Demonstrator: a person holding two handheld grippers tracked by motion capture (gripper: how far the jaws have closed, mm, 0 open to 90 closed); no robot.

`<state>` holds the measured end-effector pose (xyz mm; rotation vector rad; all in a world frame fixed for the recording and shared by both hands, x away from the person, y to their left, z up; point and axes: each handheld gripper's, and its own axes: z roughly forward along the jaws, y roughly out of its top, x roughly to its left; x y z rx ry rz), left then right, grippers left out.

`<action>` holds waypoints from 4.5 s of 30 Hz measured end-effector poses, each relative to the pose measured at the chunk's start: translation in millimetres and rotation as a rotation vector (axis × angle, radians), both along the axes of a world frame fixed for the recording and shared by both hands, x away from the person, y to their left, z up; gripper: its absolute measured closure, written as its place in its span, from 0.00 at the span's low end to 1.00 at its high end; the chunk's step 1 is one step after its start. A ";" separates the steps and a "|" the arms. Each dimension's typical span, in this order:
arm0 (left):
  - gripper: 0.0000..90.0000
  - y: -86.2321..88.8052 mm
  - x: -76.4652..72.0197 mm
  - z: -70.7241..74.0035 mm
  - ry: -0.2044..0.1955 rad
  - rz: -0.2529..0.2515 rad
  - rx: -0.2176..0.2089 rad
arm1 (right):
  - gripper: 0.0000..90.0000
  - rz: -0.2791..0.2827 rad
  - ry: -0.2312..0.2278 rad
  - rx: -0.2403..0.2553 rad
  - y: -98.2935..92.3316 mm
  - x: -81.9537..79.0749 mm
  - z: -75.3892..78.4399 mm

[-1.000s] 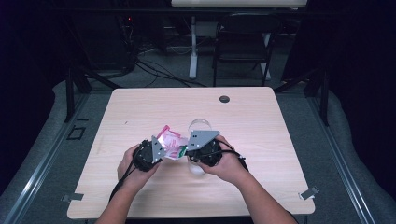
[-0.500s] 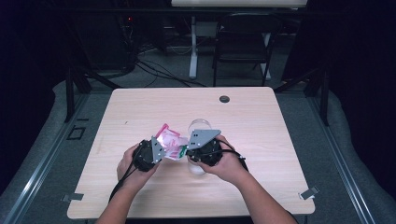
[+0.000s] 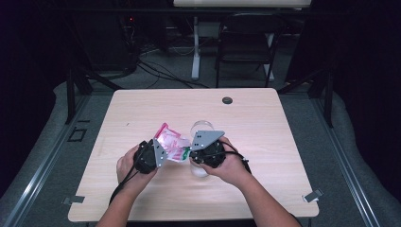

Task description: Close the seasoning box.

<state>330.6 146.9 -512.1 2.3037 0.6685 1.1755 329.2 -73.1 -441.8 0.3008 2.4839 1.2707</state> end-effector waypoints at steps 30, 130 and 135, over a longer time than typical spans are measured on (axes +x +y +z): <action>0.69 -13.4 7.4 26.8 -0.066 -0.021 0.167 | 0.98 -0.048 0.065 0.062 -17.5 5.6 5.8; 0.69 -41.1 4.6 42.9 -0.284 -0.070 0.455 | 1.00 -0.070 0.181 0.001 -40.7 16.0 -17.7; 0.69 -41.9 4.2 44.7 -0.290 -0.072 0.464 | 1.00 -0.064 0.186 0.004 -41.3 16.4 -18.1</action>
